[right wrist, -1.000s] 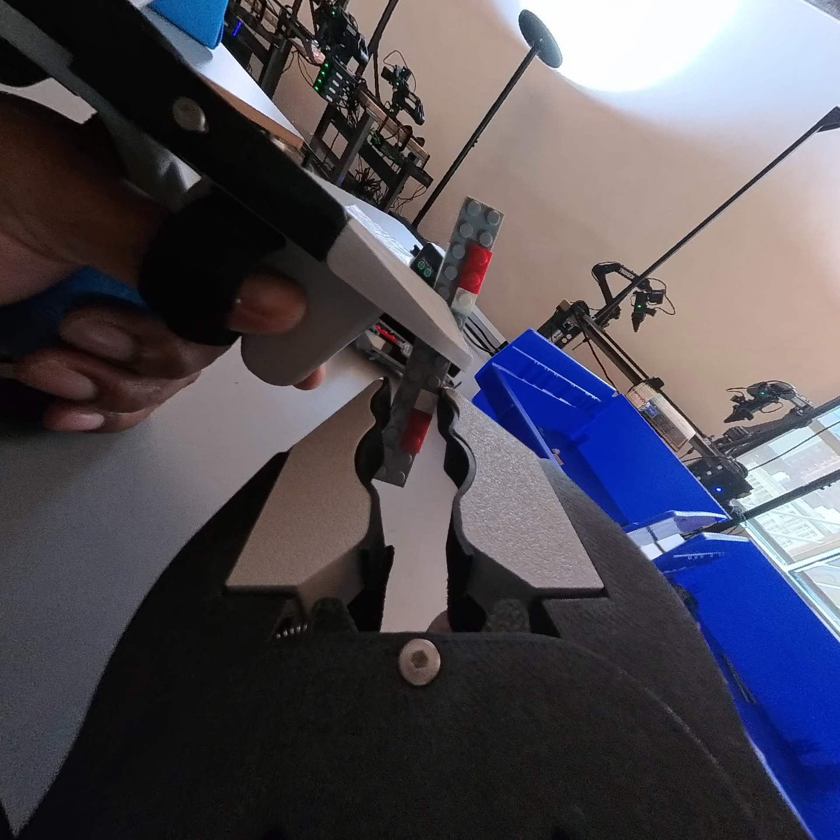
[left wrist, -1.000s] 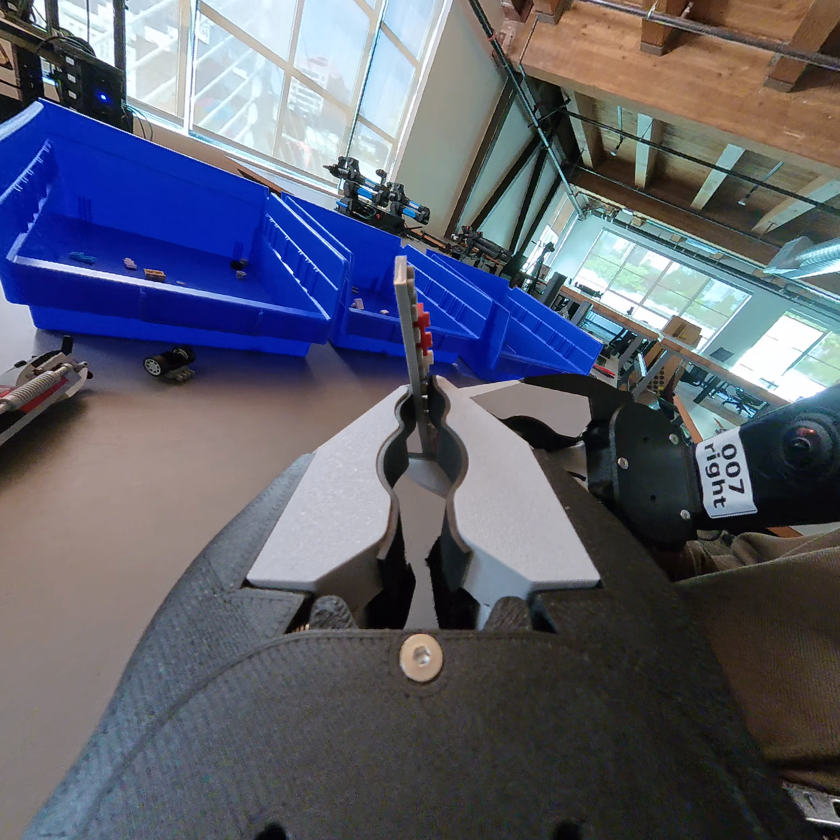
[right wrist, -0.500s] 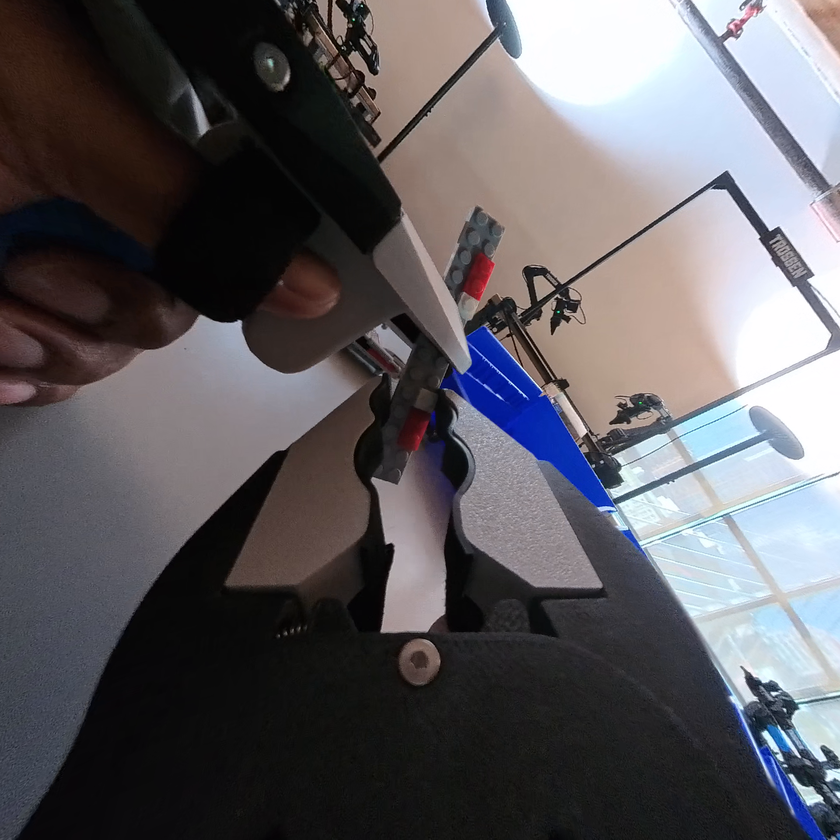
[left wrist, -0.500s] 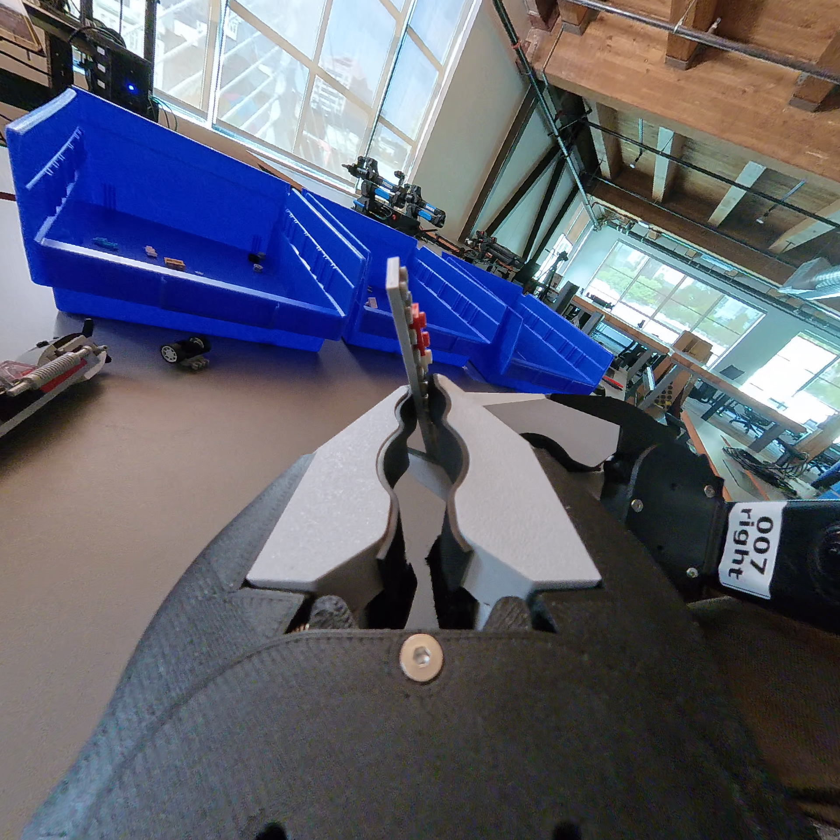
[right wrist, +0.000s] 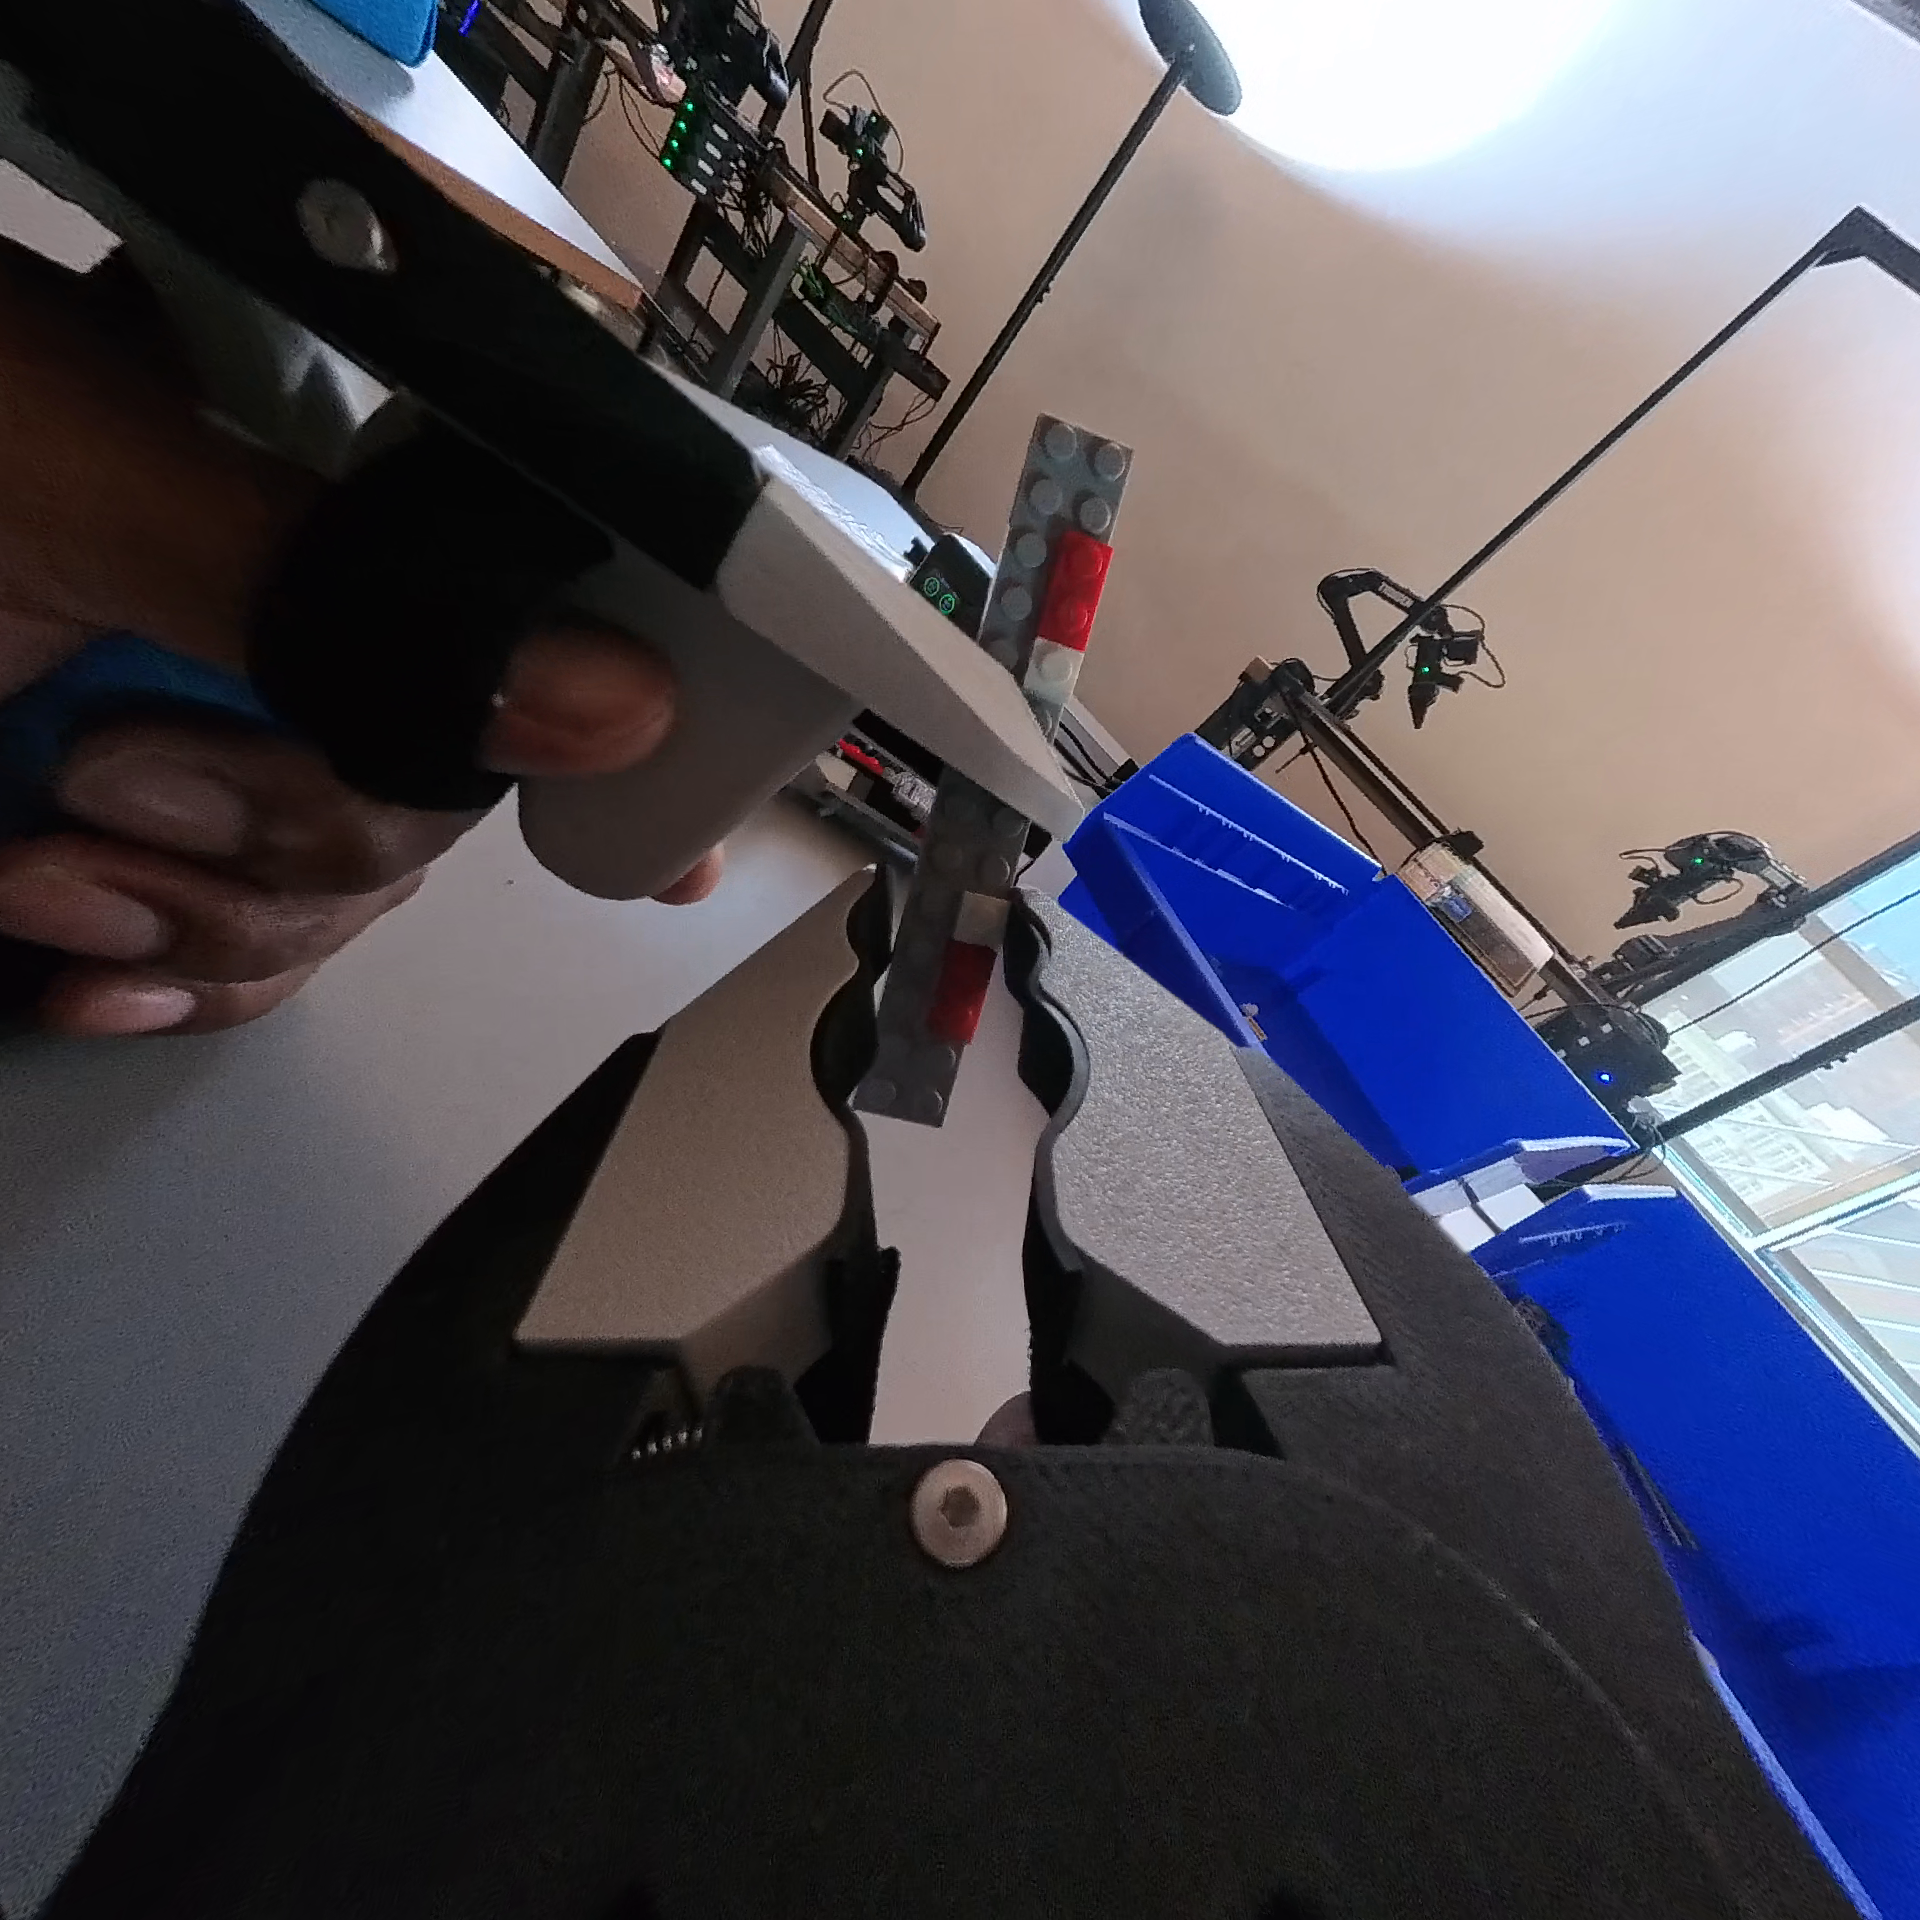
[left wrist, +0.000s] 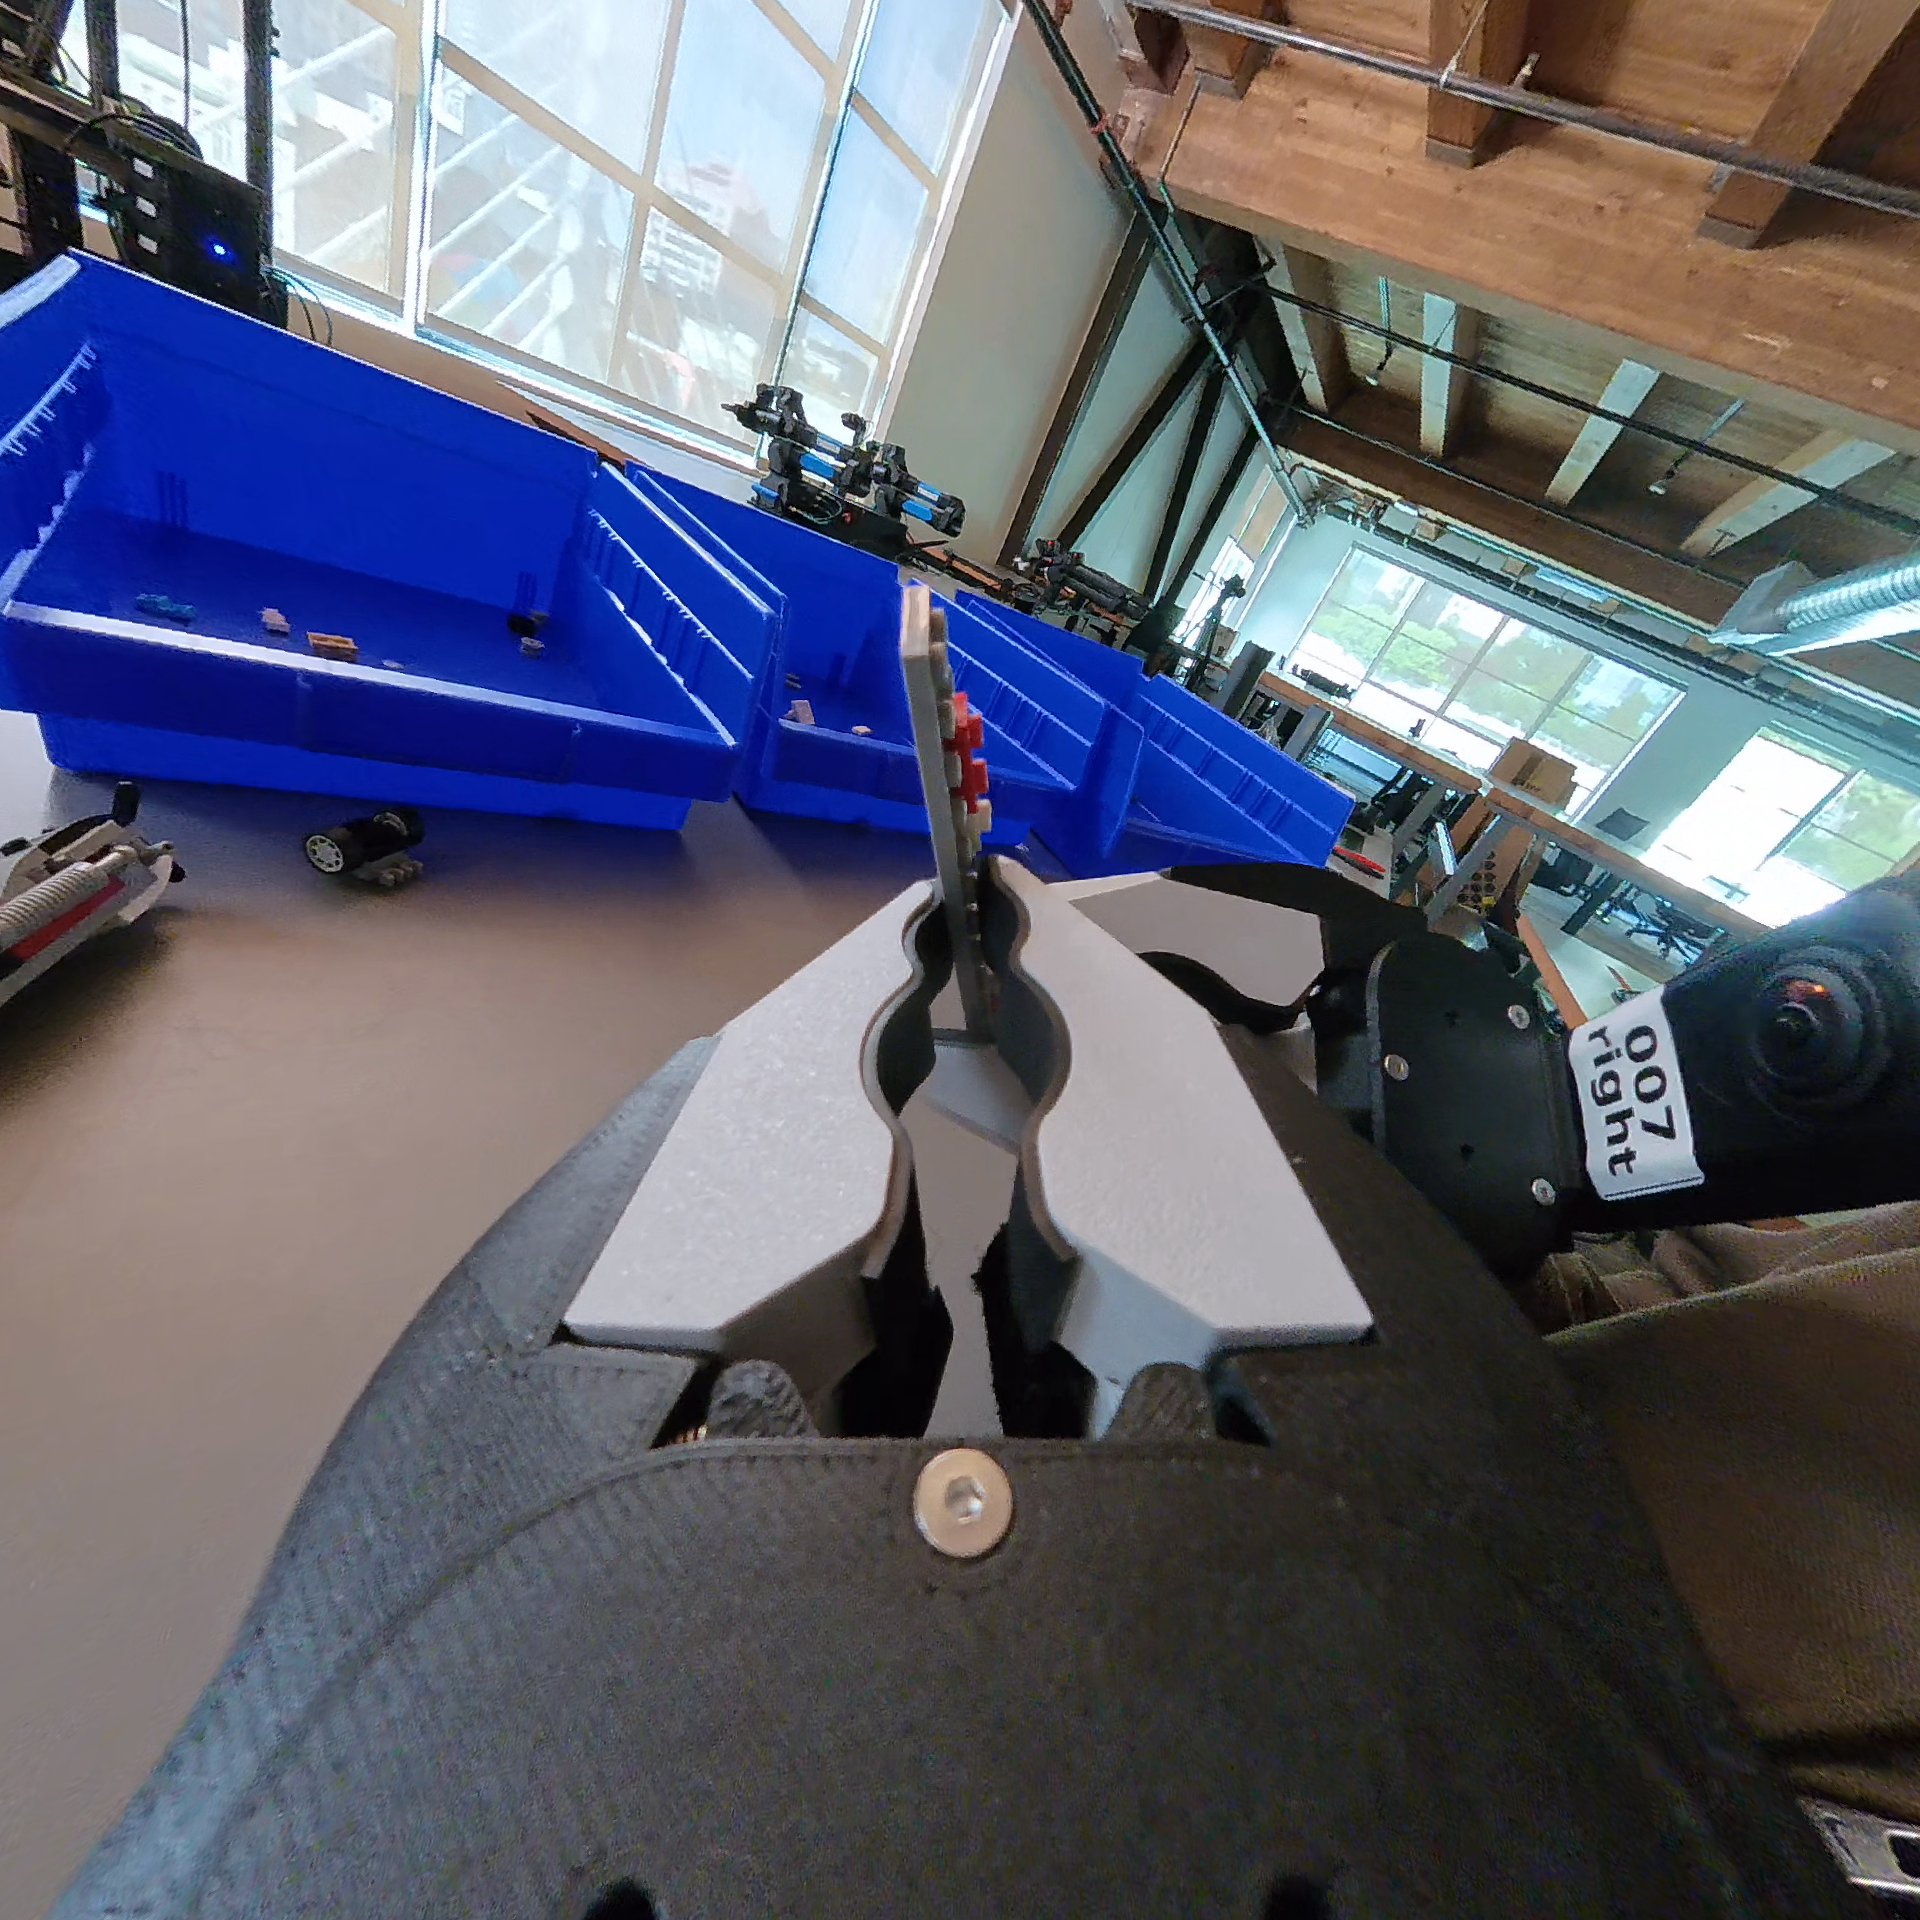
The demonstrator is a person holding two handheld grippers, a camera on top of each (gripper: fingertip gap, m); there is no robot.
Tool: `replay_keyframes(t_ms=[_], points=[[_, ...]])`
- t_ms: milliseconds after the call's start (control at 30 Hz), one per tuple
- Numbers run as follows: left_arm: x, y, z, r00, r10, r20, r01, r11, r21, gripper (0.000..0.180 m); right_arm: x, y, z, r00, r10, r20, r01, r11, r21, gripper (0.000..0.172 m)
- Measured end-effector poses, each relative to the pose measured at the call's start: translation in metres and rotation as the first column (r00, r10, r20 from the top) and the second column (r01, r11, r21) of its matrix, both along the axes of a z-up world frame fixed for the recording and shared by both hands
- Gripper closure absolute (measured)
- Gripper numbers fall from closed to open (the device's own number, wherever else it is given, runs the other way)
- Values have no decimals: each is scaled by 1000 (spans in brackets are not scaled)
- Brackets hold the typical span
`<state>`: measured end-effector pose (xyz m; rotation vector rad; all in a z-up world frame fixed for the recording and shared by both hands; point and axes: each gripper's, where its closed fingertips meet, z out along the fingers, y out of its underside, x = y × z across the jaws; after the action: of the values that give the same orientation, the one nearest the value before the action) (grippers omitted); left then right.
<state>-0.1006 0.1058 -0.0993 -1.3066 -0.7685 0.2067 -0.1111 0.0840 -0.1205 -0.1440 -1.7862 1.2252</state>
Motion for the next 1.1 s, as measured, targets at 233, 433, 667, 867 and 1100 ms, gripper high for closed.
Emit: replay_keyframes(t_ms=[233,433,667,867,1100], points=[[-1,0,-1,1000,13,-4,-13,1000,-14,174,-4,1,-3,999,-41,-24,42,998,38,152],[-3,-1,-3,1000,28,9,-28,999,-22,173,-7,3,-3,991,-93,-97,102,990,93,152],[-5,-2,-4,999,30,30,-29,999,-18,173,-10,5,-3,979,-136,-151,155,980,127,154],[-8,-2,-8,997,45,67,-44,999,-14,174,-12,5,-9,987,-134,-82,143,984,109,153],[-10,-4,-9,995,28,97,-30,999,22,174,-13,4,-11,994,-106,-25,108,991,77,153]])
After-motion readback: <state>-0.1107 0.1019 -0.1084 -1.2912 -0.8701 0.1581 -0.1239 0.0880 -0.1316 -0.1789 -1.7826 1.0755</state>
